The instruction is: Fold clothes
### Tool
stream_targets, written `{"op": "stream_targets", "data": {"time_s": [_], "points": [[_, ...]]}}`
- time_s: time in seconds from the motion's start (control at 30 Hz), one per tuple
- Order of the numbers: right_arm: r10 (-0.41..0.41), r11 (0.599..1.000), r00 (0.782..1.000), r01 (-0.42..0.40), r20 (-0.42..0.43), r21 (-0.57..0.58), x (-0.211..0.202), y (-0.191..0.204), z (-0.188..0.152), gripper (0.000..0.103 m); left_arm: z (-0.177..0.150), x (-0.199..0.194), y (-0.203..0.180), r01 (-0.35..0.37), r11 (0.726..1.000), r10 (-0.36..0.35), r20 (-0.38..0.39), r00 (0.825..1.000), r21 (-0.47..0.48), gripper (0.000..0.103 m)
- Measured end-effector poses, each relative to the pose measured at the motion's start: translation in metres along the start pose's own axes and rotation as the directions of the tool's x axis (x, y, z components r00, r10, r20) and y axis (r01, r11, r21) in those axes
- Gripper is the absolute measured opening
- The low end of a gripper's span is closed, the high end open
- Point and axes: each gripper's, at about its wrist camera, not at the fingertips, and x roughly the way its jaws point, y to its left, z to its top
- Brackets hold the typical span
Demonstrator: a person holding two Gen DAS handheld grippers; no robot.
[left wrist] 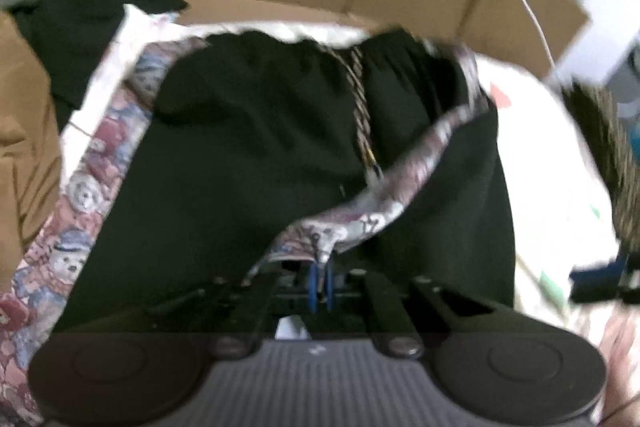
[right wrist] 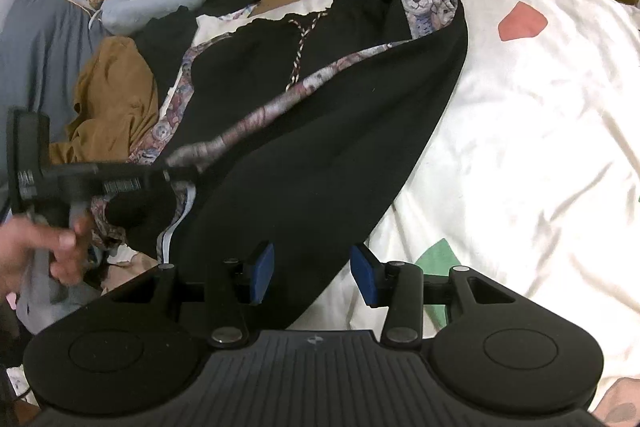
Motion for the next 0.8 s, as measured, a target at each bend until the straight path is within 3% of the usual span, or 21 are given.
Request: {"op": "stream_targets", "data": {"time_s": [0.13, 0.2, 0.23, 0.4, 0.53, 0.7, 0.8], "points": [[-0.004, 1.000, 1.000, 0.004, -0.018, -0.002, 0.006, 0.001, -0.003, 0.050, 0.011, 0.003, 0.023, 0.042, 0.991, -0.038, 0.030, 0.999, -0.129, 0.007], [-0.008, 1.000, 1.000, 0.008, -0.027, 0.001, 0.009, 0.002, -0.004, 0.050, 0.010, 0.011, 0.032, 0.044, 0.983, -0.040, 0.023, 0.999, -0.180, 0.014], [-0.007, 1.000, 1.000, 0.007, -0.029, 0.000, 0.010, 0.003, -0.004, 0.050, 0.009, 0.014, 0.035, 0.043, 0.981, -0.040, 0.018, 0.999, -0.188, 0.020], [-0.005, 1.000, 0.999, 0.004, -0.041, -0.008, 0.016, 0.006, -0.005, 0.050, 0.003, 0.020, 0.041, 0.064, 0.978, -0.063, 0.011, 0.998, -0.199, 0.024], [-0.006, 1.000, 0.999, 0.006, -0.048, -0.013, 0.019, 0.008, -0.007, 0.050, 0.000, 0.020, 0.032, 0.075, 0.987, -0.072, 0.026, 0.997, -0.143, 0.033], [-0.005, 1.000, 0.999, 0.005, -0.048, -0.008, 0.018, 0.008, -0.008, 0.050, 0.001, 0.025, 0.020, 0.029, 0.996, -0.027, 0.037, 0.999, -0.079, 0.032], [-0.004, 1.000, 0.999, 0.004, -0.045, -0.004, 0.017, 0.007, -0.008, 0.050, 0.001, 0.024, 0.016, 0.027, 0.998, -0.025, 0.026, 0.999, -0.061, 0.012]]}}
